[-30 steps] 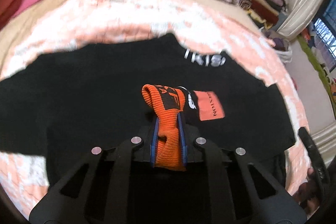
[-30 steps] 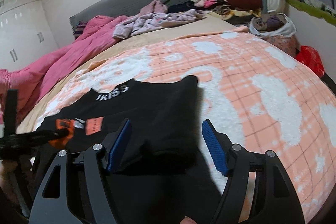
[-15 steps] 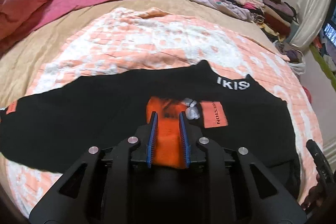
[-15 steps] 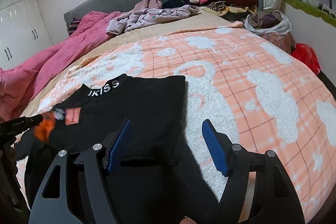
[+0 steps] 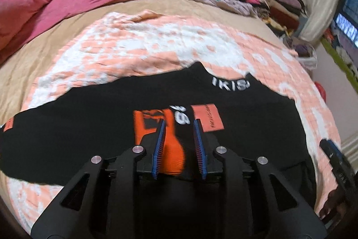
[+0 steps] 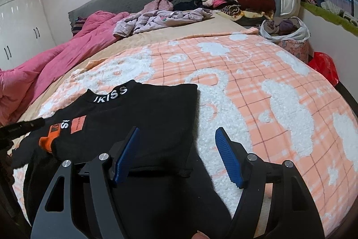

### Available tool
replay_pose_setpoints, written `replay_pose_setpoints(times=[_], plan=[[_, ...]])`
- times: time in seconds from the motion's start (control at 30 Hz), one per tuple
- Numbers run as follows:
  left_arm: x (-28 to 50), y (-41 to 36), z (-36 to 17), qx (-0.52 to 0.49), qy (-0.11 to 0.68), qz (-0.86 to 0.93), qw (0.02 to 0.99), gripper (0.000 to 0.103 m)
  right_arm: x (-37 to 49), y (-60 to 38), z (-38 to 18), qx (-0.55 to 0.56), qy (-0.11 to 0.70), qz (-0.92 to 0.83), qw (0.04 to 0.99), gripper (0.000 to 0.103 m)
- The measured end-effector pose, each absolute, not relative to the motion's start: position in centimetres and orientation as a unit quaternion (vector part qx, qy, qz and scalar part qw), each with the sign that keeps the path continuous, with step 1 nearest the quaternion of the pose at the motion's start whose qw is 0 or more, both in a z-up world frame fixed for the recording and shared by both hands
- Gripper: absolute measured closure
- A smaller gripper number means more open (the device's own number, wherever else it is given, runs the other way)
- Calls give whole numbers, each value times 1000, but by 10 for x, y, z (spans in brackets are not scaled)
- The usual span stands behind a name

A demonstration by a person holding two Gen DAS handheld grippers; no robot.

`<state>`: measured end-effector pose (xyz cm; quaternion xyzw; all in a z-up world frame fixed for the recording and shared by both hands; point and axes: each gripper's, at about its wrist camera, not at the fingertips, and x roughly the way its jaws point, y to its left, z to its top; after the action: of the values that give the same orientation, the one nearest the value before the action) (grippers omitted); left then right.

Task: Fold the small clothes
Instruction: 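Grasp the laid cuff with the left tool, straighten it, release, then move the left tool toward the other sleeve's orange cuff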

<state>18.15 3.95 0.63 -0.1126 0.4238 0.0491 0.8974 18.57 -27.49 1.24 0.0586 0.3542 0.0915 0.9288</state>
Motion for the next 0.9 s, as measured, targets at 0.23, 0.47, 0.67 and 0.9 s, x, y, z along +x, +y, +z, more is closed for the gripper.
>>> replay_pose_setpoints(times=[0.23, 0.47, 0.67, 0.9], plan=[[187, 39, -29, -99, 467, 59, 877, 82, 185, -272, 16, 52, 350, 99, 930, 35], [181, 46, -41, -103, 468, 59, 876, 79, 191, -241, 12, 24, 362, 140, 921, 35], [180, 49, -42, -112, 469, 48, 875, 79, 206, -212, -8, -22, 396, 162, 904, 33], [180, 49, -43, -114, 468, 48, 875, 79, 212, -212, -44, -37, 439, 142, 886, 27]])
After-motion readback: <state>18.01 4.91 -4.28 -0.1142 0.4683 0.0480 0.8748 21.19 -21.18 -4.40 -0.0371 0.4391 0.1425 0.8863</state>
